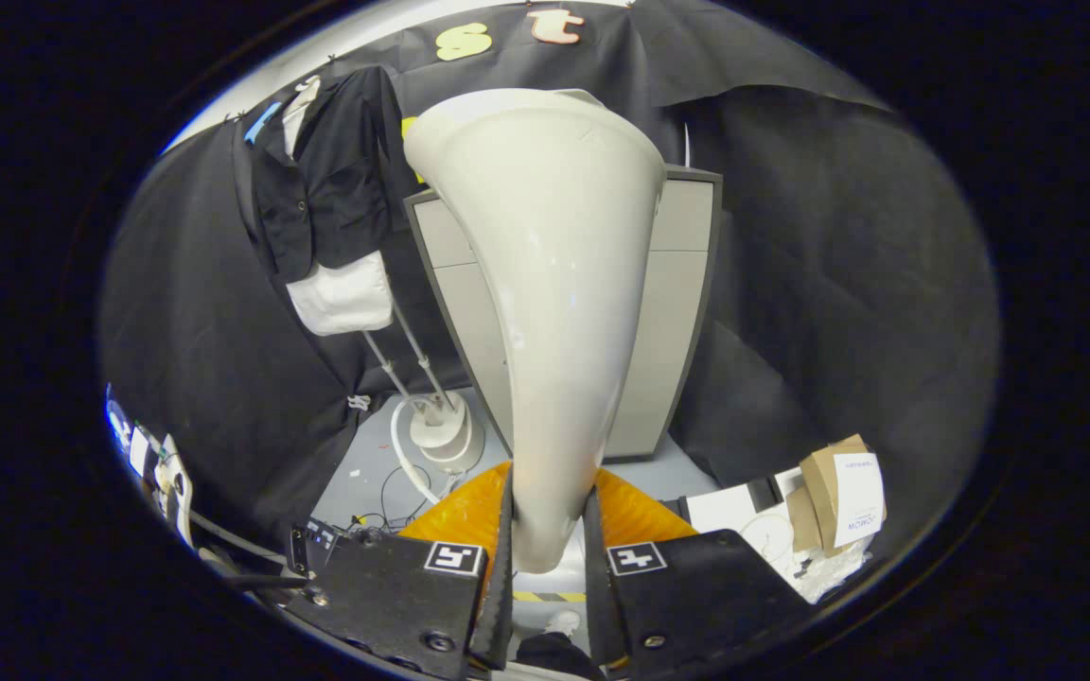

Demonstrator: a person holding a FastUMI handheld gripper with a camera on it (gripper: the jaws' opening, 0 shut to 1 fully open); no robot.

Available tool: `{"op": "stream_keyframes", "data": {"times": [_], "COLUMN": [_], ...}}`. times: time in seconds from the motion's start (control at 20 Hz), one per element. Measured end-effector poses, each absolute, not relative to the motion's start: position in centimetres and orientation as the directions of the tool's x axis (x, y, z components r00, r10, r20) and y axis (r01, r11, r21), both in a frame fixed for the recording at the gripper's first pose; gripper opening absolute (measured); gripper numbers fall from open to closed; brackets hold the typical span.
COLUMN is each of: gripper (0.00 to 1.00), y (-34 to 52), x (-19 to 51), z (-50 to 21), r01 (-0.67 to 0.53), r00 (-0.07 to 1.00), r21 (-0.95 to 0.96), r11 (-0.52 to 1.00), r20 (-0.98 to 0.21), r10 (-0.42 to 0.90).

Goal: Iron the clothes twice with a garment steamer, once on the left side and once on the right side.

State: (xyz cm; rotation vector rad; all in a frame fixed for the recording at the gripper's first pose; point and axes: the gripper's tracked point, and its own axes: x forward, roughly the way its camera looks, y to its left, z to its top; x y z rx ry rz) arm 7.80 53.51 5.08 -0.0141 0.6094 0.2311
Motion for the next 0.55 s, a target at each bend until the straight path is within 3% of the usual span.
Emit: {"op": "stream_keyframes", "data": {"times": [0.55], "gripper": [0.35], "y": [52.97], "x": [8.41], "z": [5.17], "r01": [-0.226], "r00": [0.787], "r21": [0.057], "r11": [0.972], "r20": [-0.577], "r10": [0.217]}}
